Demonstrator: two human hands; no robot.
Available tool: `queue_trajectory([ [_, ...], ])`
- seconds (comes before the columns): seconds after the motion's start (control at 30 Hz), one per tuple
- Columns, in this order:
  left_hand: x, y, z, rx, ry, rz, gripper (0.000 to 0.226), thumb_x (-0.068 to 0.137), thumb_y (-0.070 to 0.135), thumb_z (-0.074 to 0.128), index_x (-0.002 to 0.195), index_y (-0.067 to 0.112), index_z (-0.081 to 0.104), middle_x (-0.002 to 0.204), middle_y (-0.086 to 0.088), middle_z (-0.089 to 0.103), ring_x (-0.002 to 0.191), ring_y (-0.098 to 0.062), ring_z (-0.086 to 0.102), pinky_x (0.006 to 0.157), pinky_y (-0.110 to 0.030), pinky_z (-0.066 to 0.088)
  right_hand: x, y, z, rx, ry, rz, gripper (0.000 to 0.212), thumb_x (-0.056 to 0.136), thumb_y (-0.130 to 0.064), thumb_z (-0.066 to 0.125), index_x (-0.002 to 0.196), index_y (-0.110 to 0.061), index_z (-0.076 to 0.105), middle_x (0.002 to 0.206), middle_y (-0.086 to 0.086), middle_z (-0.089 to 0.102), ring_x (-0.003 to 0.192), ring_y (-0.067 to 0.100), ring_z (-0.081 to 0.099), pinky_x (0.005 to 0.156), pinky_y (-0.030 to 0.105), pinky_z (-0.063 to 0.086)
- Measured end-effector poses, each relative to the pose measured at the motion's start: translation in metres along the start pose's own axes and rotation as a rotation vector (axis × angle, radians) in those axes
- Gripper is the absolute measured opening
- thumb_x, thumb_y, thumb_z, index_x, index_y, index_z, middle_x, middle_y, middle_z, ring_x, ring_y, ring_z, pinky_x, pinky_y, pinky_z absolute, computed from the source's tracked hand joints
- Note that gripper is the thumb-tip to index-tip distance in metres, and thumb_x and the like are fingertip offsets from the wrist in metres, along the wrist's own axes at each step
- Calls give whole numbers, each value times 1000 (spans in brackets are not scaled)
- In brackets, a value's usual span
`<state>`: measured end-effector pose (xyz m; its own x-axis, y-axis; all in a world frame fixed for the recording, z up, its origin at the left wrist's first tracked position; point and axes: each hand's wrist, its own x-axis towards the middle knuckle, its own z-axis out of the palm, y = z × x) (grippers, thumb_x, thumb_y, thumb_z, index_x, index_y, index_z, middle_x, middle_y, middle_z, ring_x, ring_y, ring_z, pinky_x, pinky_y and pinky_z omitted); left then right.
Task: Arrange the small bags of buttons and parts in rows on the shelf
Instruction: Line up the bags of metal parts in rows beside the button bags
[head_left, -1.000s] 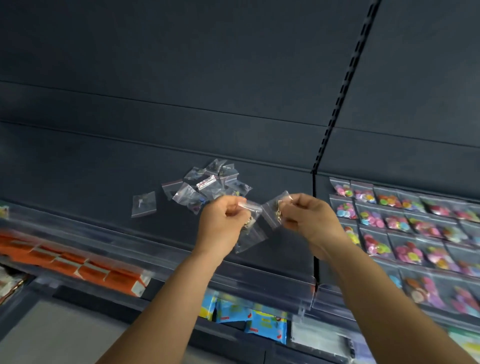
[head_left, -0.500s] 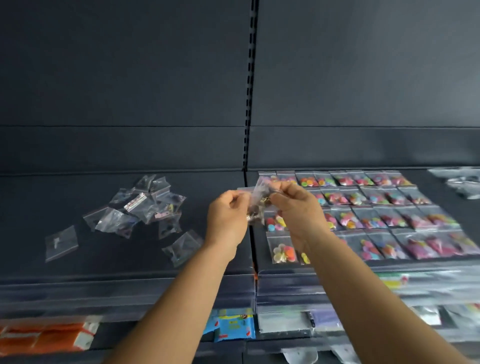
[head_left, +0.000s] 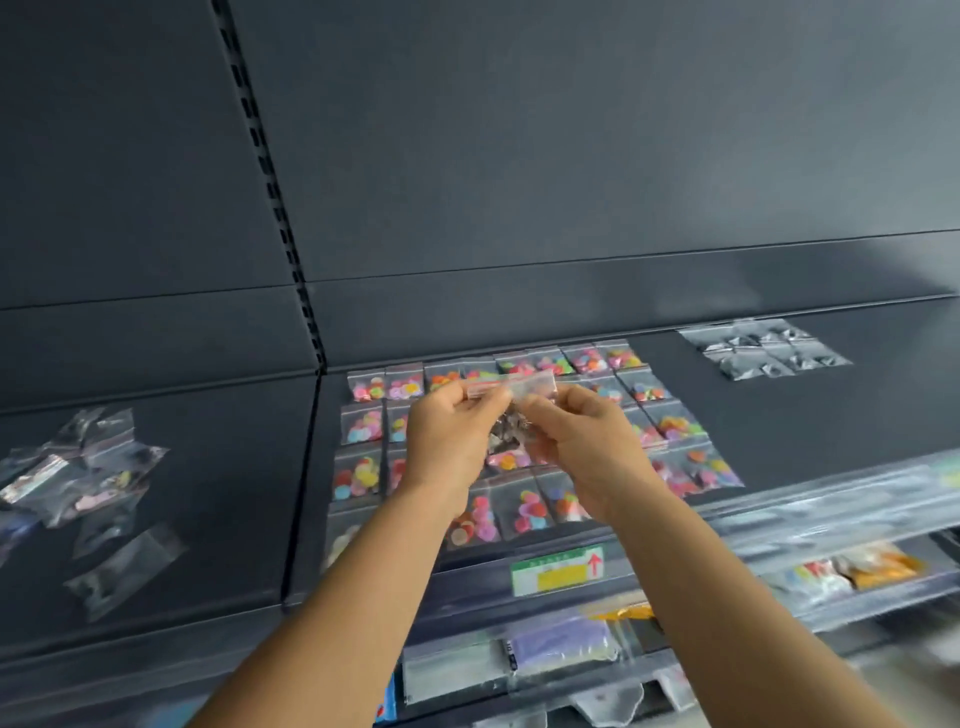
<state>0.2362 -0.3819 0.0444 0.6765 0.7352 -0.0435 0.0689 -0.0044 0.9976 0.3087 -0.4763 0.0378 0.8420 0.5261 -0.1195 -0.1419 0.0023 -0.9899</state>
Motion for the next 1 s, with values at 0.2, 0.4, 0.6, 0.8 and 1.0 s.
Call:
queue_trajectory([
  [0.2,0,18,92,8,5,23,7,84,21,67,77,21,69,74,6,69,68,-12,60,65,-27,48,18,-19,-111,12,117,-47,11,87,-8,63,77,-10,65,69,2,63,68,15,57,64,26,51],
  [0.4,-3,26,165,1,-44,3,6,83,24,68,85,18,71,83,0,72,75,-14,64,67,-28,50,29,-27,-172,-85,-32,-3,26,75,-12,77,96,-14,61,76,-2,67,71,15,64,75,30,55],
  [0.6,9,31,203,13,-93,22,3,84,25,68,84,22,69,85,4,72,82,-13,65,72,-28,51,36,-26,-214,-210,-4,0,20,76,-10,75,91,-13,64,75,-2,65,70,11,61,72,27,51],
  [0.8,22,23,234,41,-269,26,4,86,24,67,84,20,69,84,1,73,84,-18,67,74,-31,53,50,-39,-236,-63,159,-126,4,84,-20,68,81,-17,69,66,-7,65,55,2,55,60,19,42],
  [1.0,30,15,260,64,-355,44,7,86,18,66,79,21,67,80,2,71,79,-18,65,75,-33,53,67,-34,-254,53,300,-130,26,87,-19,65,61,-17,68,60,-1,62,56,11,53,59,25,44],
])
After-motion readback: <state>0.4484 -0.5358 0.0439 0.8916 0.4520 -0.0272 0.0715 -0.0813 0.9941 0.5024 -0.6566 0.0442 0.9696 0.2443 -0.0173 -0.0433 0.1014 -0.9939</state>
